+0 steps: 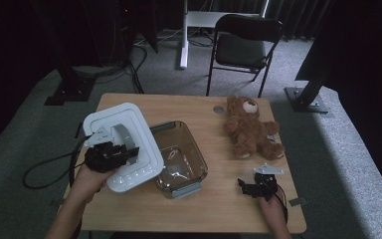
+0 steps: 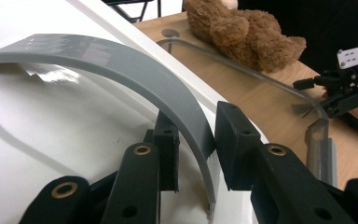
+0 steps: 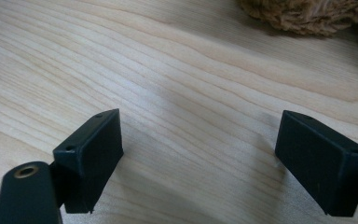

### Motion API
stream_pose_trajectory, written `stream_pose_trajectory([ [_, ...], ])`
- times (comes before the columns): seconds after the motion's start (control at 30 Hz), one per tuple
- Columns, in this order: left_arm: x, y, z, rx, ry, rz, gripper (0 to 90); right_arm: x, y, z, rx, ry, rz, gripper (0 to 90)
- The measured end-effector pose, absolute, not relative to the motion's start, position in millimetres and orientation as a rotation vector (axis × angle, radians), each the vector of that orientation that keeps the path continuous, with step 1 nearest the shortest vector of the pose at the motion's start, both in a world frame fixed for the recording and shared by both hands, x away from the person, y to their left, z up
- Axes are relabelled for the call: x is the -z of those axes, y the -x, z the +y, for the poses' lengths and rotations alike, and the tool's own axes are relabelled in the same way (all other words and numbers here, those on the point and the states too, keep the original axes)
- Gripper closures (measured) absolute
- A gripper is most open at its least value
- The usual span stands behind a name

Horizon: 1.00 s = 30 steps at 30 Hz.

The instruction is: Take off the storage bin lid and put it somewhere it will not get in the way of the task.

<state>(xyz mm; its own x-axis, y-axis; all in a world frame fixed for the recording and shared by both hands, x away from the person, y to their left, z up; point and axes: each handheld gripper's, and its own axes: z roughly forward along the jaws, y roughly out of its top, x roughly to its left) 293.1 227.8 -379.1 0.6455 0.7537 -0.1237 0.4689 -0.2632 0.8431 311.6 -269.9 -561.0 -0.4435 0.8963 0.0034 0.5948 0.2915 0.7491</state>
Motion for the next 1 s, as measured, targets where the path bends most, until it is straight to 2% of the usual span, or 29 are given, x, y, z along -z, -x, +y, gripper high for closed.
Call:
stream_pose_trajectory([
  [0.6,408,-284,281,-0.352,-1.816,1.079,71.8,561,-312,-270,-0.966,-1.334,2.15,14.0],
  [1.0,448,-288,291,-0.268,-1.824,1.092,71.8,561,-312,-270,-0.965,-1.333,2.149,14.0],
])
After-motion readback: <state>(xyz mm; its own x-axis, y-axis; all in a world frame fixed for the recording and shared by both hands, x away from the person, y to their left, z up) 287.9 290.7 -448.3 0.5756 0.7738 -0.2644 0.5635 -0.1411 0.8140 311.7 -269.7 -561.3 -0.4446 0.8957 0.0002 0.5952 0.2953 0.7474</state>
